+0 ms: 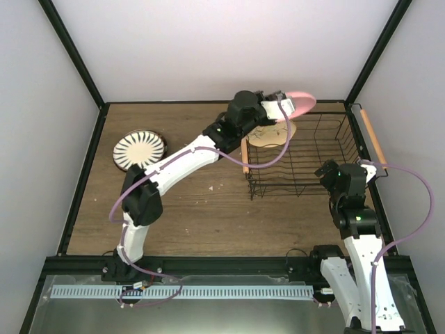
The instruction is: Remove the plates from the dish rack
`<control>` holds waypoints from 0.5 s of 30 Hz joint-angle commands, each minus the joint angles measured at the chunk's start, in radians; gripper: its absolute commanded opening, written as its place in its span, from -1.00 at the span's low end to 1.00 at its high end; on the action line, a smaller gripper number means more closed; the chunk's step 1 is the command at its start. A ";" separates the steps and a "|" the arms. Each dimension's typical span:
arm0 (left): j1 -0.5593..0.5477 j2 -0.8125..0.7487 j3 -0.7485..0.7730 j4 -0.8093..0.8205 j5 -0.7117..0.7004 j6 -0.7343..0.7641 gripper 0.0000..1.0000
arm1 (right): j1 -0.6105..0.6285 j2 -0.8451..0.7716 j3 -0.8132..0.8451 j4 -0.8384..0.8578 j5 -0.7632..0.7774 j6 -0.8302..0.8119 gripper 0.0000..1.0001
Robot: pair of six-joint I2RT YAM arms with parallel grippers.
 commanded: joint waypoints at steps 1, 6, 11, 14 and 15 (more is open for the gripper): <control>0.028 -0.135 0.048 0.260 -0.065 -0.023 -0.92 | -0.004 0.005 -0.001 0.023 -0.018 0.006 1.00; 0.166 -0.260 0.051 0.327 -0.151 -0.224 -0.92 | -0.004 0.020 -0.011 0.037 -0.034 0.001 1.00; 0.487 -0.351 0.051 0.087 -0.224 -0.649 -0.92 | -0.004 0.024 -0.022 0.052 -0.041 0.000 1.00; 0.712 -0.382 -0.014 -0.137 -0.118 -0.925 -0.92 | -0.004 0.035 -0.031 0.068 -0.052 0.001 1.00; 0.780 -0.396 -0.061 -0.187 -0.051 -1.015 -0.92 | -0.004 0.041 -0.031 0.074 -0.057 0.002 0.99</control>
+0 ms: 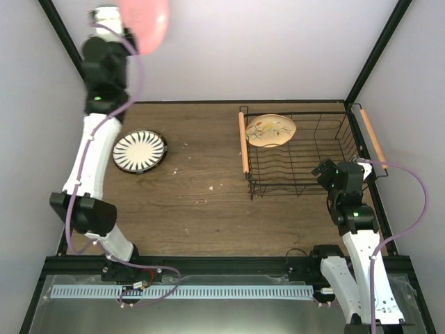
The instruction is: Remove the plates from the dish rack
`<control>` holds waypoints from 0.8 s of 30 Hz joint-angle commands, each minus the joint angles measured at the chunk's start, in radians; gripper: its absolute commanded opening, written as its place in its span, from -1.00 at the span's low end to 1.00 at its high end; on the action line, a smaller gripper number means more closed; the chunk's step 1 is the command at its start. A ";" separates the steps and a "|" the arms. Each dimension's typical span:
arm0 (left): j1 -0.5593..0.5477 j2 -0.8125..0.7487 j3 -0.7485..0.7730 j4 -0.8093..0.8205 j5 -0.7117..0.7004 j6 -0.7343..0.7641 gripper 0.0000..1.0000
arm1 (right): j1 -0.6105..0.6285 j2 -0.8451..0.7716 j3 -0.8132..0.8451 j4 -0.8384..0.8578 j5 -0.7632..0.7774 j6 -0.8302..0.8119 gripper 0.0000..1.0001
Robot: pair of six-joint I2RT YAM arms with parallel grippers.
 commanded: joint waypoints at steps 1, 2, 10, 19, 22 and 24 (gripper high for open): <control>0.256 -0.042 -0.149 -0.300 0.186 -0.512 -0.92 | -0.004 0.017 -0.012 0.048 -0.021 0.002 1.00; 0.306 -0.061 -0.222 -0.313 0.248 -0.591 -0.92 | -0.004 0.024 -0.012 0.055 -0.028 0.003 1.00; 0.589 -0.172 -0.741 -0.120 0.736 -1.016 -0.92 | -0.004 0.075 -0.009 0.090 -0.062 0.001 1.00; 0.662 -0.155 -1.029 -0.034 0.879 -1.128 -0.92 | -0.004 0.074 -0.003 0.082 -0.050 -0.010 1.00; 0.662 -0.134 -1.058 -0.042 0.883 -1.119 -0.92 | -0.004 0.081 0.000 0.085 -0.053 -0.010 1.00; 0.661 -0.126 -1.067 -0.057 0.871 -1.105 -0.92 | -0.004 0.085 -0.001 0.085 -0.053 -0.012 1.00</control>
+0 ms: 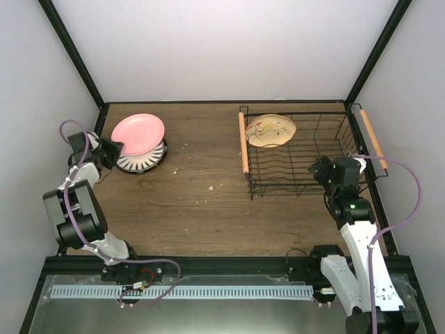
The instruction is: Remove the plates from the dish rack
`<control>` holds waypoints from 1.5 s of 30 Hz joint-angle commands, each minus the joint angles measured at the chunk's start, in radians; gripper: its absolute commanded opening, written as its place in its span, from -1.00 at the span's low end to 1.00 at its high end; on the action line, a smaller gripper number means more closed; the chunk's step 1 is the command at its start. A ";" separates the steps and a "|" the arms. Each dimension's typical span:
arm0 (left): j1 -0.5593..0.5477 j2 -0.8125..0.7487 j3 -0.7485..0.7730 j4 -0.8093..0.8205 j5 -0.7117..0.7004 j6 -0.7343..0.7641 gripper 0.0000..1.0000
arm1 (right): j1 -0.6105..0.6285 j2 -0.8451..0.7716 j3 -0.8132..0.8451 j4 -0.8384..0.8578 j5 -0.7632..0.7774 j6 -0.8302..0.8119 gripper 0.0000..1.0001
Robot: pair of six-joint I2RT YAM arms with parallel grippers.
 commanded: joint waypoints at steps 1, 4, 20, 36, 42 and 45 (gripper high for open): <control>0.000 0.003 -0.016 0.051 0.045 -0.015 -0.92 | -0.004 0.004 0.004 0.015 0.003 -0.009 1.00; 0.000 0.020 -0.012 0.023 0.012 0.001 -0.92 | -0.004 -0.001 0.004 0.014 0.006 -0.008 1.00; 0.000 0.061 0.031 -0.106 -0.133 0.076 -0.67 | -0.004 -0.026 0.002 -0.004 0.013 0.003 1.00; -0.004 0.030 0.124 -0.266 -0.333 0.186 0.75 | -0.004 -0.066 -0.001 -0.043 0.009 0.024 1.00; -0.010 -0.037 0.225 -0.327 -0.501 0.220 0.78 | -0.004 -0.085 -0.007 -0.058 0.005 0.031 1.00; -0.041 -0.050 0.300 -0.290 -0.525 0.242 0.78 | -0.004 -0.083 -0.008 -0.054 -0.002 0.030 1.00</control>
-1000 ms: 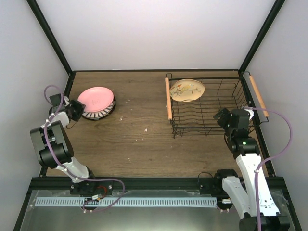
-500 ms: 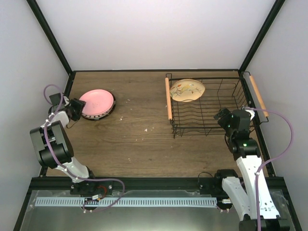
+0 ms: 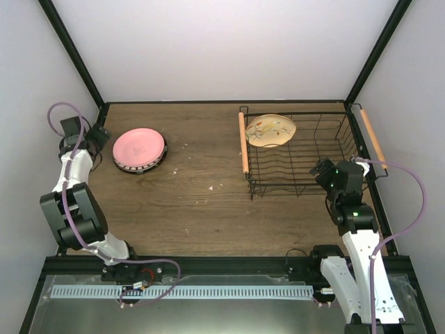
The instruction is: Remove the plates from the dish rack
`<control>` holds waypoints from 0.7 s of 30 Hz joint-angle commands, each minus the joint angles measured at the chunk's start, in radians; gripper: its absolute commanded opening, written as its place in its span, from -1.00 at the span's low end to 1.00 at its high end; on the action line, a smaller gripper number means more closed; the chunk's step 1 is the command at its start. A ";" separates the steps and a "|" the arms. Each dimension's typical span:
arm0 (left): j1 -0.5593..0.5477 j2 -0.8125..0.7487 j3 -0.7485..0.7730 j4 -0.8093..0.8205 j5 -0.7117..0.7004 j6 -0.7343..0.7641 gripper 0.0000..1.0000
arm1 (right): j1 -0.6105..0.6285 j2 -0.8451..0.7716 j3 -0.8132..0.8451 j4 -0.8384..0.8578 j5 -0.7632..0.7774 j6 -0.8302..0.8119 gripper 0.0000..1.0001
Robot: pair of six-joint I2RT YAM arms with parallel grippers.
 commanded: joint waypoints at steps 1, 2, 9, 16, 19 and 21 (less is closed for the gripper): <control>-0.050 -0.047 0.118 0.036 -0.088 0.059 0.78 | -0.004 -0.004 -0.007 -0.008 -0.006 0.012 1.00; -0.077 -0.041 0.149 0.061 -0.074 0.075 0.78 | -0.004 -0.002 -0.008 -0.004 -0.009 0.012 1.00; -0.452 0.101 0.444 0.271 0.235 0.407 0.77 | -0.004 0.004 -0.002 0.007 -0.013 0.008 1.00; -0.861 0.345 0.812 0.017 0.351 0.933 0.70 | -0.004 -0.036 0.013 -0.029 0.036 0.000 1.00; -0.942 0.411 0.849 -0.011 0.339 1.036 0.64 | -0.004 -0.056 0.025 -0.047 0.059 -0.009 1.00; -0.973 0.461 0.891 -0.028 0.330 1.073 0.60 | -0.004 -0.066 0.028 -0.057 0.070 -0.015 0.99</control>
